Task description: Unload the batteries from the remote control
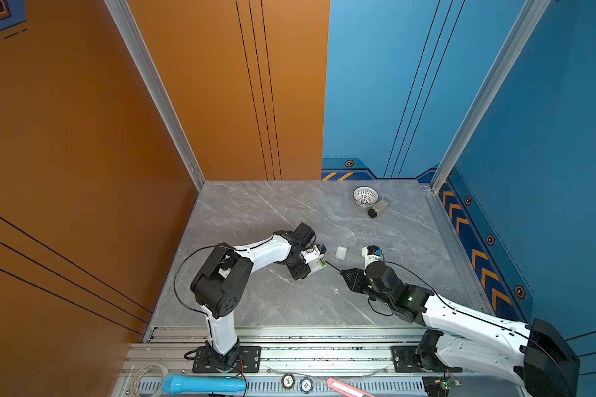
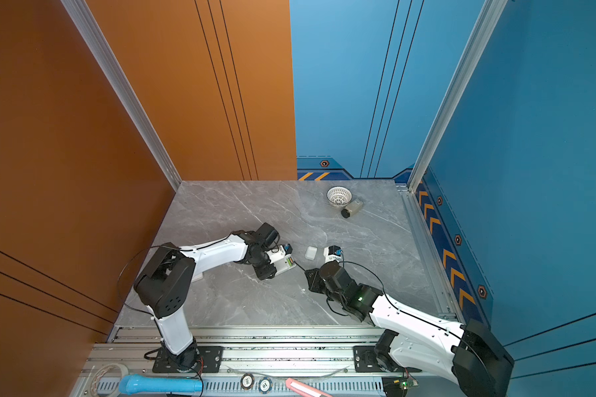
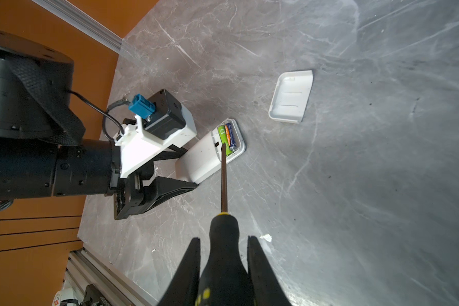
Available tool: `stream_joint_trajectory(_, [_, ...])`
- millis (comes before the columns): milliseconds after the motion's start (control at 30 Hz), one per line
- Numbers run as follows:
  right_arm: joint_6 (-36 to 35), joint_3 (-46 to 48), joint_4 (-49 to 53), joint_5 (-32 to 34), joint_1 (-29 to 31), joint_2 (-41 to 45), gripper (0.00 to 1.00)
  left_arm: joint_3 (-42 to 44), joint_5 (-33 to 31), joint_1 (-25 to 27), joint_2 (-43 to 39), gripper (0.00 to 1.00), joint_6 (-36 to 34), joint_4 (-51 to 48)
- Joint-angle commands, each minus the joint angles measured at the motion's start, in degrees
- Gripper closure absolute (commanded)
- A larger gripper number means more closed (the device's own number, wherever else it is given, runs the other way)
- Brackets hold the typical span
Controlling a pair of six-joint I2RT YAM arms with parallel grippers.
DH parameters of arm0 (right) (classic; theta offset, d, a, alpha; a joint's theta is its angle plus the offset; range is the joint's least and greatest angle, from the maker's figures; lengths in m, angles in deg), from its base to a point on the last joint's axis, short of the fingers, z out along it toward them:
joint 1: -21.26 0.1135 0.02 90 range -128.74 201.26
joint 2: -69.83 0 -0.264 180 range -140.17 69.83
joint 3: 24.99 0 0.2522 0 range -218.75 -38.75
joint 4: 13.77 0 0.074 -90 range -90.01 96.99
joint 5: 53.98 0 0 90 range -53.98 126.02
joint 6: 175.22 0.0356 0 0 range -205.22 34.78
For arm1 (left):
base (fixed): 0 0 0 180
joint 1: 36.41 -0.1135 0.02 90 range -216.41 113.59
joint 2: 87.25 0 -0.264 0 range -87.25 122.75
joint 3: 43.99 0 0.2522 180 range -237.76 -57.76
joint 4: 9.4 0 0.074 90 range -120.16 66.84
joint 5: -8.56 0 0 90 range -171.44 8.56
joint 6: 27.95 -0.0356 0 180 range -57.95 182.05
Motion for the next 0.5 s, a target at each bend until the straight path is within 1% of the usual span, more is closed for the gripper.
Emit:
stream_joint_trajectory(0, [0.6, -2.3, 2.3, -1.3, -0.2, -1.5, 1.00, 0.8, -0.9, 1.1, 0.3, 1.00, -1.3, 3.4])
stream_joint_trajectory(200, [0.7, -3.1, 1.3, -0.9, -0.4, -3.2, 1.00, 1.6, -2.3, 2.1, -0.2, 1.00, -2.0, 4.2])
stream_joint_trajectory(467, [1.0, -2.8, 0.2, -0.6, -0.4, -3.9, 1.00, 1.8, -2.4, 2.5, -0.3, 1.00, -2.1, 4.6])
